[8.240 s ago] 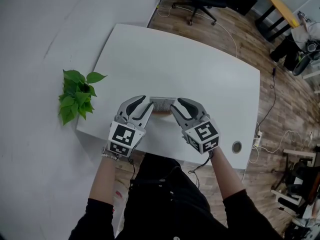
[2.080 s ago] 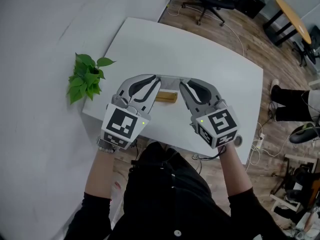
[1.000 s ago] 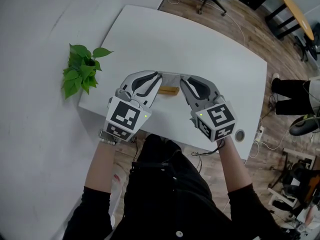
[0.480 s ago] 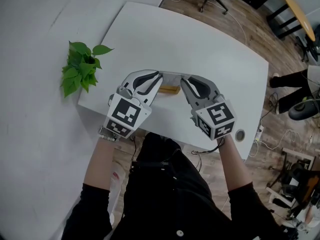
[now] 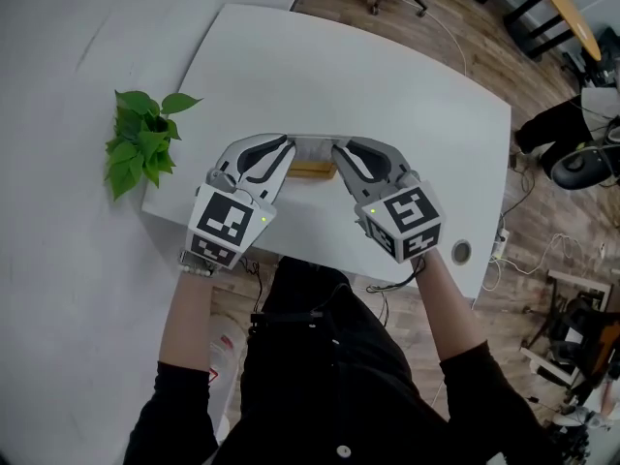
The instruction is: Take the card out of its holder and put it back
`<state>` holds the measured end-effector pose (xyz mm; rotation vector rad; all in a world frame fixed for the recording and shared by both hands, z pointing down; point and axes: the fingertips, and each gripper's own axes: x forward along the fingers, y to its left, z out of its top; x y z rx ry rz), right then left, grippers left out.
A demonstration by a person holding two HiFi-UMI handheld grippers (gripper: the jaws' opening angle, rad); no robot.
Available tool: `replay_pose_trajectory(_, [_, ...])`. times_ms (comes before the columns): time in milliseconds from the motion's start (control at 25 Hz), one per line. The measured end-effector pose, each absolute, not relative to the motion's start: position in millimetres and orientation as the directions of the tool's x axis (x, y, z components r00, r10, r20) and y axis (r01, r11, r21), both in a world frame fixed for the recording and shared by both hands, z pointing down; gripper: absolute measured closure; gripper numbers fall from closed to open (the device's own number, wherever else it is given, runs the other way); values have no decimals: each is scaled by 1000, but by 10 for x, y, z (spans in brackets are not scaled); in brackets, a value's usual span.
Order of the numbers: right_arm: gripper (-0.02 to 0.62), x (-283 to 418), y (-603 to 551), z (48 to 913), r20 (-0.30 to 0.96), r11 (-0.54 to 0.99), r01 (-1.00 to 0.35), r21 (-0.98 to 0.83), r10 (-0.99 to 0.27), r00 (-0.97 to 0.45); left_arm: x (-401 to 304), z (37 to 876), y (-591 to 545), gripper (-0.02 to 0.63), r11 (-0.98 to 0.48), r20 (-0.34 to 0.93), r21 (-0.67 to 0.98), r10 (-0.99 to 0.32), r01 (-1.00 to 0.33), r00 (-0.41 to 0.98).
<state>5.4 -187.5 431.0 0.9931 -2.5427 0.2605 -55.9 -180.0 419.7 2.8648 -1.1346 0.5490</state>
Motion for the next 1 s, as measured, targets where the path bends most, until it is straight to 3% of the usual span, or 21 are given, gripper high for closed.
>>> replay_pose_trajectory(1000, [505, 77, -1847, 4345, 443, 728, -684, -43, -600, -666, -539, 4234, -1785, 558, -741, 338, -96, -652, -664, 679])
